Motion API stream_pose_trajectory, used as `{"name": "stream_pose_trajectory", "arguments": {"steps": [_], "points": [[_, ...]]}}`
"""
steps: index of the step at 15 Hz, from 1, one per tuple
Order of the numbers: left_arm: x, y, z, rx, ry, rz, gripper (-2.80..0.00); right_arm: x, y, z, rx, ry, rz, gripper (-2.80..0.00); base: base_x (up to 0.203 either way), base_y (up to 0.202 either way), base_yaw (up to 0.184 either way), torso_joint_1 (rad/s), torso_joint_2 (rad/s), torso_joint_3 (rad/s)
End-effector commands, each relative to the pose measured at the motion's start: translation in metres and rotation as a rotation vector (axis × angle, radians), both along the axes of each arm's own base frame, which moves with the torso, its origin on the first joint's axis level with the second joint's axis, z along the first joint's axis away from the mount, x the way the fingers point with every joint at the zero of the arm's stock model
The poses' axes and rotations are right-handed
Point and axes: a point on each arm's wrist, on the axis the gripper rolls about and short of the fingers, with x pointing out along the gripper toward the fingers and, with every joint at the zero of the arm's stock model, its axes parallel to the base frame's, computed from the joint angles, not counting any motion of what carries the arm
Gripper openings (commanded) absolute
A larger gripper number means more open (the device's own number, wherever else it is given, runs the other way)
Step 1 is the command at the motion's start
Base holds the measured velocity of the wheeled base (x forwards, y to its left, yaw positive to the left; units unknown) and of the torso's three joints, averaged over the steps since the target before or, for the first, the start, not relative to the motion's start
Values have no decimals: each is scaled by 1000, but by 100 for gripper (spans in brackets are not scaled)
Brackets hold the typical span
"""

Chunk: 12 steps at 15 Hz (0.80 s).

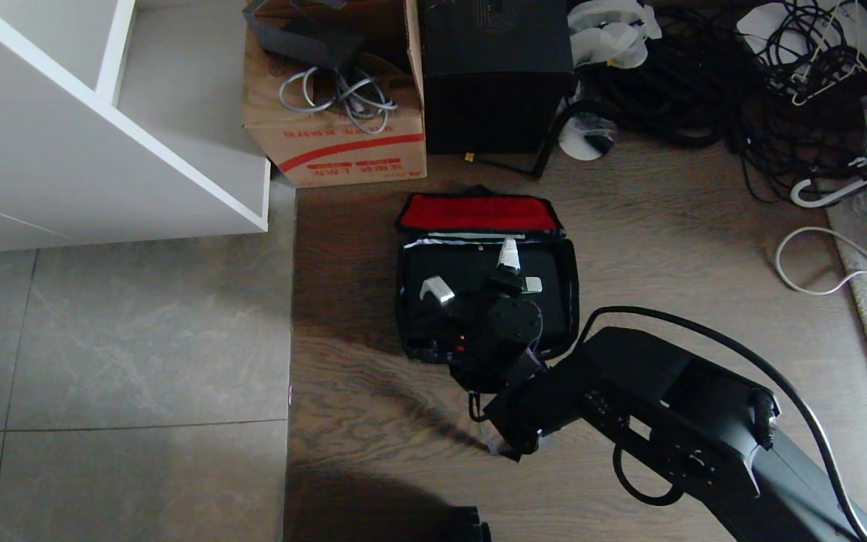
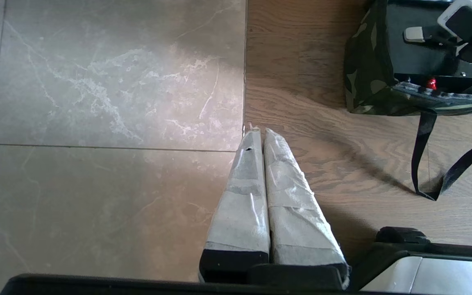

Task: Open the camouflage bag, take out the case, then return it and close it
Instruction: Grip the handle

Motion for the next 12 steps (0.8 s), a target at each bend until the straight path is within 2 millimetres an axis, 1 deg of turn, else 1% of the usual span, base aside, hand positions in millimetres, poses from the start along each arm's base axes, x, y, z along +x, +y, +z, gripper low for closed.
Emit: {"name": "stream_pose_trajectory", "arguments": {"steps": [1, 3, 6, 12], "points": [[1, 0, -2, -2, 8, 1, -280, 2, 0, -2, 0, -2, -16, 0, 0, 0, 0, 0, 0, 0], [1, 0, -2, -2, 8, 0, -280, 4, -2, 1, 18, -11, -36, 0, 0, 0, 0, 0, 0, 0], [1, 0, -2, -2, 8, -1, -280, 10, -3, -2, 38, -7, -74, 0, 0, 0, 0, 0, 0, 0], [1, 0, -2, -2, 8, 1, -280, 18, -2, -9, 43, -2, -92, 0, 0, 0, 0, 0, 0, 0]]}}
